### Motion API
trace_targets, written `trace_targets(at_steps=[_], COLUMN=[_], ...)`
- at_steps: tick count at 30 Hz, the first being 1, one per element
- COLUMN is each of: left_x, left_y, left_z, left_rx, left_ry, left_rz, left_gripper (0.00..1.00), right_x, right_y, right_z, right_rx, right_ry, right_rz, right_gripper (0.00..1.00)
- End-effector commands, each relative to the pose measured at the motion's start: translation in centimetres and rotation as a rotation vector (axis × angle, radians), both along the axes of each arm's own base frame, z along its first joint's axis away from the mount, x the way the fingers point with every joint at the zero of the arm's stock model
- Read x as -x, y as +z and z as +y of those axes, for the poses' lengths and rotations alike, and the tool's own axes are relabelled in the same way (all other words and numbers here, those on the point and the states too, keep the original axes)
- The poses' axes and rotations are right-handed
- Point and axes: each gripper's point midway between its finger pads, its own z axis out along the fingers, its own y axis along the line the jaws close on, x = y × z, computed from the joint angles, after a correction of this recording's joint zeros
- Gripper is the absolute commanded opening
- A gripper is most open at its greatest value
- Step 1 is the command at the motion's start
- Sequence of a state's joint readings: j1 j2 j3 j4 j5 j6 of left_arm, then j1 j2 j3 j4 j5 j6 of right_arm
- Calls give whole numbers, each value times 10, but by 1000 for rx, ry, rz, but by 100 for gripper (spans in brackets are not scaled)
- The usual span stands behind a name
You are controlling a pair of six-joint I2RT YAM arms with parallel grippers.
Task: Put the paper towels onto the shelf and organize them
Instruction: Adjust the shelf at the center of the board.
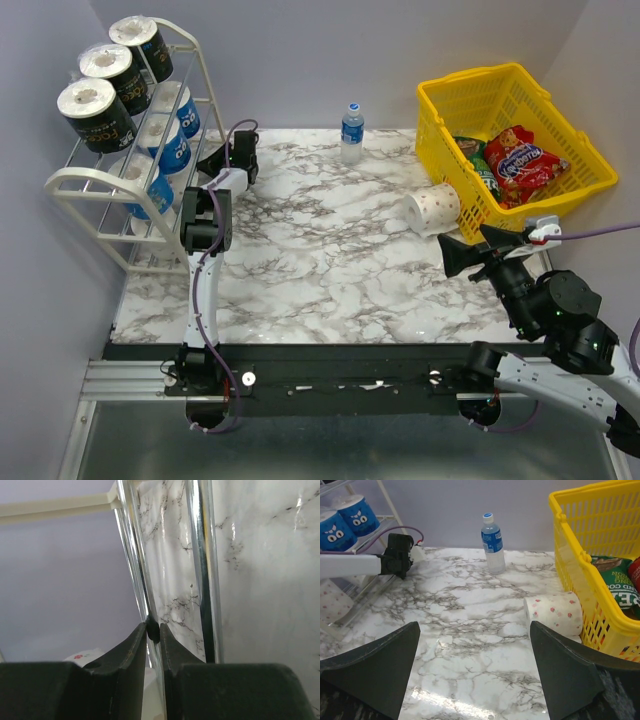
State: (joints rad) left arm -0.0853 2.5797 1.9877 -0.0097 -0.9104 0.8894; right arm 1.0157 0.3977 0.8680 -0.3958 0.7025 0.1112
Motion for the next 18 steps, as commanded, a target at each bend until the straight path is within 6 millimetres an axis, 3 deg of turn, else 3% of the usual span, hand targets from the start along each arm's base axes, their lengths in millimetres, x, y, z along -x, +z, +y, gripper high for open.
trace_targets(at_steps=[1,18], left_x=[5,18], left_y=[-13,-44], left_z=[-2,-6], left_rx=[42,80], left_ry=[-22,-22], left_rz=[43,114], left_gripper=[25,24], right_x=[0,-3], right_y=[2,2], right_z=[0,3], right_rx=[-11,8], right_ry=[0,-2], right_rz=[-18,-32], right_gripper=[100,100])
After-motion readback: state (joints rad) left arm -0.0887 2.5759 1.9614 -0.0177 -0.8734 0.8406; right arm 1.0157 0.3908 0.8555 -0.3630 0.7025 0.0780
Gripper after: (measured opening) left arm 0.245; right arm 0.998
